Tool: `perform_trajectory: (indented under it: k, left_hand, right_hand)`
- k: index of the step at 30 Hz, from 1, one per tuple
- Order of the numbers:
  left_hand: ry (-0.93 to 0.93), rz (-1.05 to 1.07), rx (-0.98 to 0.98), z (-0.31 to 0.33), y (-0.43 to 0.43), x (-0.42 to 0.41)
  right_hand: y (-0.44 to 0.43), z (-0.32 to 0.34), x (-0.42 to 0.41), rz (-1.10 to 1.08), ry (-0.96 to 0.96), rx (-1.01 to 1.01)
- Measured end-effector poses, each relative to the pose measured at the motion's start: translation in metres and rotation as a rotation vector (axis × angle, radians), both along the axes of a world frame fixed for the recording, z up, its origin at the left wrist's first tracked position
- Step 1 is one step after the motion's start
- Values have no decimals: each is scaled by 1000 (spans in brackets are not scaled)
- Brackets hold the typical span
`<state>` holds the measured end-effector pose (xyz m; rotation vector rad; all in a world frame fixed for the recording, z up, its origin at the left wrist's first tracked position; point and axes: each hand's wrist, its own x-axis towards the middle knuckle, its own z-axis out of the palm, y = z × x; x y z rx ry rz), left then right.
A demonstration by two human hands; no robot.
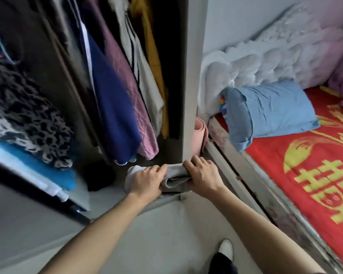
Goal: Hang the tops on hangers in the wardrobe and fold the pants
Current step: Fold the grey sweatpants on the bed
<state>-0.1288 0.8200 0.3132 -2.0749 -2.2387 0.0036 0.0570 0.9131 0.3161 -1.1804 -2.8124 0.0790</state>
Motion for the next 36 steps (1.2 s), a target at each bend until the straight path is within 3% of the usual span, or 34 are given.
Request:
perform_trajectory:
  k: [7, 17, 21, 25, 30, 36]
  left_hand:
    - [-77, 94, -49, -24, -58, -115]
    - [-2, 310, -228, -72, -90, -265]
    - [1, 363, -243, -61, -104, -313]
    - [15, 340, -254, -68, -92, -359]
    - [-44, 162, -333, -126, -78, -394]
    - [-145, 59, -411, -255, -90, -411]
  right_hand:
    - [-34, -18, -131, 127, -94, -98]
    - [-37, -96, -318, 326, -173, -258]
    - [-50, -90, -373, 340, -169, -295]
    - [-43, -89, -413, 211, -157, -293]
    - [-52, -135, -420, 36, -137, -292]
    - [-81, -258, -416, 12, -221, -330]
